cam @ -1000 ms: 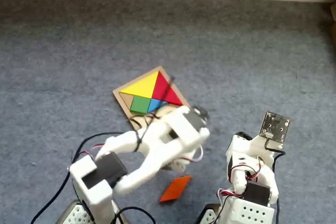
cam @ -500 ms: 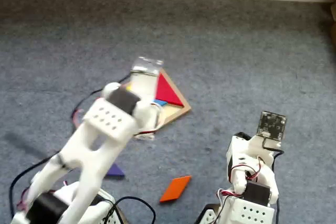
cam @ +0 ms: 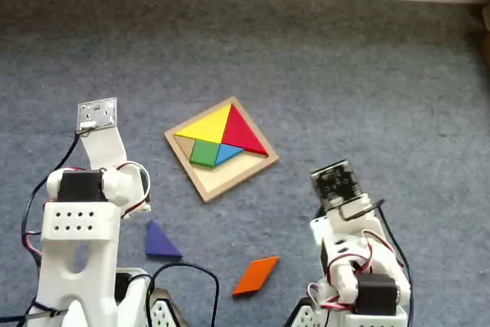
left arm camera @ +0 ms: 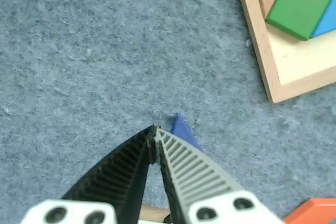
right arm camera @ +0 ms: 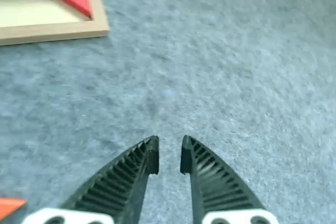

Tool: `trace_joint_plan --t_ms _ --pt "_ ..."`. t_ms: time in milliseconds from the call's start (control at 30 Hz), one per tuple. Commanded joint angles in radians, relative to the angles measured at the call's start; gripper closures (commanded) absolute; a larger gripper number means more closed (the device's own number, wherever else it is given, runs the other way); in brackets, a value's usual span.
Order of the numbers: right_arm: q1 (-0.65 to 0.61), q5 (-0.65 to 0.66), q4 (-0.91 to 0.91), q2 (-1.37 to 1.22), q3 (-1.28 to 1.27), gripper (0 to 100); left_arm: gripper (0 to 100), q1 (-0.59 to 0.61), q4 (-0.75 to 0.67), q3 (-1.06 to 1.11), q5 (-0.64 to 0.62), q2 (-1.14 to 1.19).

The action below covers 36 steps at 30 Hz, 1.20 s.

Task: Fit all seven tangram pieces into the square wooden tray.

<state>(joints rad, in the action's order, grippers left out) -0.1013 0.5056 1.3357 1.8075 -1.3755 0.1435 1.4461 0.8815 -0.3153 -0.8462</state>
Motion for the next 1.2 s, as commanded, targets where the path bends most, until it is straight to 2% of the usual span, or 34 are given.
trace_joint_plan --t_ms 0,133,333,467,667,867,1100,1167 --pt "-0.117 0.017 0.045 -0.008 0.105 91.1 99 0.027 -0.072 0.038 0.003 -0.018" --pt "-0.240 0.017 0.045 -0.107 0.094 91.0 99 0.027 -0.129 0.097 0.002 -0.018" --pt "-0.458 0.009 0.071 -0.539 0.180 90.6 99 0.027 -0.196 0.147 -0.057 -0.018" --pt "-0.610 0.008 0.105 -0.734 0.260 83.3 99 0.027 -0.198 0.147 -0.058 -0.018" --pt "-0.794 0.017 0.096 -0.774 0.268 68.0 99 0.027 -0.199 0.154 -0.058 -0.016" --pt "-0.923 0.118 0.053 -0.782 0.186 67.7 99 0.065 -0.279 0.217 -0.057 -0.016" --pt "-1.003 0.091 0.010 -0.783 0.148 67.7 99 0.110 -0.292 0.219 -0.057 -0.016" --pt "-1.023 0.046 -0.041 -0.783 0.143 67.7 99 0.110 -0.292 0.219 -0.057 -0.016"
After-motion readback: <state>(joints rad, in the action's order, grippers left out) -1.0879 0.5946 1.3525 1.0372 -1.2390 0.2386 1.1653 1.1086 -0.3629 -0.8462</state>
